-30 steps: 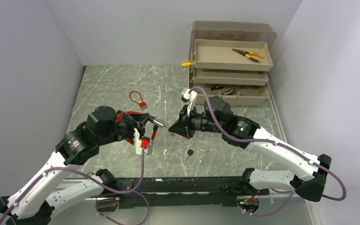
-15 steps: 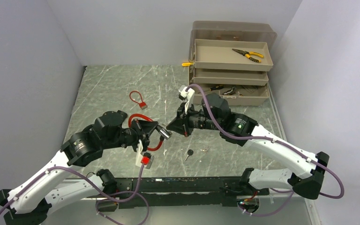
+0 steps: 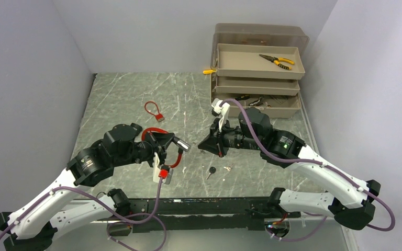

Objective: Unlock with the key
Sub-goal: Unlock the lock.

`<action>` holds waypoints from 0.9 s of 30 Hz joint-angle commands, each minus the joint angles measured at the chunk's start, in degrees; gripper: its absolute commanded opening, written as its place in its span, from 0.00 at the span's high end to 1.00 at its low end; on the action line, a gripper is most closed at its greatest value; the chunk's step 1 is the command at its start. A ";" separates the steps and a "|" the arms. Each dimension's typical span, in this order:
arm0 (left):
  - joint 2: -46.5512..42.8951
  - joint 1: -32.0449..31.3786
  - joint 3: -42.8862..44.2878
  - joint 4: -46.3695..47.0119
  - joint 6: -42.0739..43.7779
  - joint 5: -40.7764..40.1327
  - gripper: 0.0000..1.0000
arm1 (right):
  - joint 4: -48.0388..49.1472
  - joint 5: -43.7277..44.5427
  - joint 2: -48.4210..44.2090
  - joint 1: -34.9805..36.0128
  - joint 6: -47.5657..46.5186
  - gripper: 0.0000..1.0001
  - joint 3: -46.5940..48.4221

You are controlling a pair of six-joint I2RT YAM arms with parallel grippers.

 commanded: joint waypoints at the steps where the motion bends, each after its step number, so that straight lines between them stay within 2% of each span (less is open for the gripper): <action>1: -0.58 0.18 0.91 5.79 -1.19 -0.17 1.00 | -0.39 -2.14 -0.41 -0.16 -0.54 1.00 2.32; 27: -0.54 0.23 0.71 6.31 -0.16 -0.11 1.00 | 1.31 -4.20 0.69 -0.22 -0.67 1.00 2.57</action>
